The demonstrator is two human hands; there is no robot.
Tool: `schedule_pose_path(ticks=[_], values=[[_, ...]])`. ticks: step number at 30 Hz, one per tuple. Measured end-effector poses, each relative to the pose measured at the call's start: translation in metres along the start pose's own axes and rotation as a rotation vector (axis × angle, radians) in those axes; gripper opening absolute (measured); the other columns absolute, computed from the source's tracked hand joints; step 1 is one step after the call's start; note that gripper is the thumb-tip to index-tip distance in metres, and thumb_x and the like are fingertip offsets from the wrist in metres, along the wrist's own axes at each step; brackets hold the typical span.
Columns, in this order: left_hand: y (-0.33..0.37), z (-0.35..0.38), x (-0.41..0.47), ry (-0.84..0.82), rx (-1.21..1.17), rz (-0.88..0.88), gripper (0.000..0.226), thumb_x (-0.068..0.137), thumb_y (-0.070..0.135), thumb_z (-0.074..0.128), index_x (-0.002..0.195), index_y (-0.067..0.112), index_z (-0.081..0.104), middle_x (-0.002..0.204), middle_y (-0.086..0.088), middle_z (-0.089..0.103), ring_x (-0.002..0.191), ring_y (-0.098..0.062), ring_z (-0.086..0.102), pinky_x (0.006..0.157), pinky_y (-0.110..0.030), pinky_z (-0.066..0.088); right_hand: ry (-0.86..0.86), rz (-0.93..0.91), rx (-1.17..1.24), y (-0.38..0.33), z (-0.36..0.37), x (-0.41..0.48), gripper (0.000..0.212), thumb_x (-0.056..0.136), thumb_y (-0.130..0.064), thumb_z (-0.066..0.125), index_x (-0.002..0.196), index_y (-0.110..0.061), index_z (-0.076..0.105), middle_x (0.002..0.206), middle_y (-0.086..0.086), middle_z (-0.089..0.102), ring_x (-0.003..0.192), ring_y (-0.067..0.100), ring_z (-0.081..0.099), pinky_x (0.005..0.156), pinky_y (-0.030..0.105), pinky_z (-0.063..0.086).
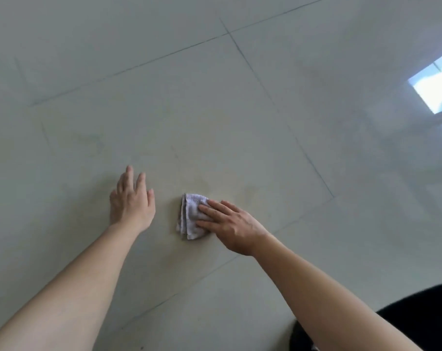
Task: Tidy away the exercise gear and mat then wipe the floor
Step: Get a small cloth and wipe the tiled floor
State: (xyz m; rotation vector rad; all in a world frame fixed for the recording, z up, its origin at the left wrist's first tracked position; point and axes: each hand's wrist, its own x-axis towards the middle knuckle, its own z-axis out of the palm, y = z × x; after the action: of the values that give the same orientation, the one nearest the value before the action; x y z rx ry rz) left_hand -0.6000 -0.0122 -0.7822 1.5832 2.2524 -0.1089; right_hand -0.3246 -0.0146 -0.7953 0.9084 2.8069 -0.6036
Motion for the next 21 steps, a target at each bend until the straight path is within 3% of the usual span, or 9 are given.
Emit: schedule_pose_path(ticks=[2,4,6,8,10,13,17,21], values=[[0.037,-0.002,-0.015,-0.155,0.02,0.019,0.052,0.101,0.033,0.042,0.148,0.013,0.039,0.162,-0.012,0.017,0.145,-0.033,0.024,0.113,-0.046,0.029,0.065,0.244,0.091,0.031,-0.026,-0.016,0.048,0.092,-0.012,0.045,0.137,-0.022,0.059,0.149,0.007,0.05,0.134,0.031,0.05,0.1,0.041,0.051],[0.077,-0.014,-0.023,-0.263,0.093,0.081,0.053,0.102,0.039,0.038,0.15,0.017,0.036,0.164,-0.007,0.016,0.148,-0.026,0.021,0.115,-0.041,0.027,0.036,0.505,0.111,0.06,-0.058,-0.031,0.05,0.095,-0.006,0.045,0.143,-0.017,0.05,0.152,0.008,0.043,0.129,0.032,0.049,0.088,0.04,0.052],[0.12,-0.041,-0.021,-0.269,0.175,0.169,0.054,0.102,0.042,0.036,0.151,0.02,0.033,0.164,-0.005,0.015,0.148,-0.023,0.02,0.115,-0.039,0.026,-0.065,0.739,0.124,0.085,-0.089,-0.038,0.048,0.1,-0.006,0.04,0.147,-0.014,0.044,0.153,0.012,0.036,0.133,0.034,0.042,0.092,0.04,0.048],[0.167,-0.082,-0.015,-0.259,0.246,0.233,0.056,0.102,0.044,0.035,0.152,0.02,0.031,0.164,-0.004,0.014,0.148,-0.023,0.02,0.115,-0.039,0.026,-0.12,0.888,0.182,0.103,-0.119,-0.04,0.047,0.102,-0.01,0.039,0.148,-0.013,0.043,0.156,0.022,0.031,0.146,0.039,0.025,0.105,0.042,0.043],[0.214,-0.129,-0.004,-0.223,0.326,0.31,0.057,0.102,0.045,0.035,0.153,0.02,0.029,0.164,-0.005,0.013,0.148,-0.024,0.022,0.115,-0.041,0.027,-0.074,0.904,0.2,0.116,-0.149,-0.04,0.045,0.101,-0.014,0.04,0.146,-0.019,0.045,0.151,0.025,0.038,0.146,0.04,0.023,0.109,0.042,0.039],[0.279,-0.2,0.014,-0.169,0.48,0.441,0.058,0.102,0.047,0.033,0.154,0.022,0.025,0.165,-0.004,0.011,0.148,-0.024,0.022,0.115,-0.043,0.027,0.086,0.869,0.264,0.131,-0.196,-0.046,0.048,0.089,-0.008,0.054,0.13,-0.032,0.053,0.128,0.011,0.053,0.13,0.032,0.041,0.086,0.031,0.045],[0.345,-0.266,0.031,-0.08,0.569,0.57,0.058,0.102,0.047,0.032,0.154,0.022,0.024,0.164,-0.002,0.013,0.149,-0.021,0.017,0.117,-0.04,0.022,0.17,0.881,0.274,0.158,-0.233,-0.053,0.047,0.09,-0.007,0.056,0.134,-0.022,0.05,0.131,0.012,0.05,0.128,0.031,0.045,0.087,0.03,0.045],[0.384,-0.269,0.055,-0.04,0.551,0.664,0.058,0.102,0.047,0.034,0.154,0.023,0.025,0.164,-0.002,0.014,0.15,-0.02,0.016,0.118,-0.038,0.019,0.161,0.937,0.287,0.189,-0.227,-0.056,0.045,0.092,-0.007,0.053,0.135,-0.016,0.048,0.133,0.014,0.048,0.124,0.03,0.047,0.09,0.033,0.045]])
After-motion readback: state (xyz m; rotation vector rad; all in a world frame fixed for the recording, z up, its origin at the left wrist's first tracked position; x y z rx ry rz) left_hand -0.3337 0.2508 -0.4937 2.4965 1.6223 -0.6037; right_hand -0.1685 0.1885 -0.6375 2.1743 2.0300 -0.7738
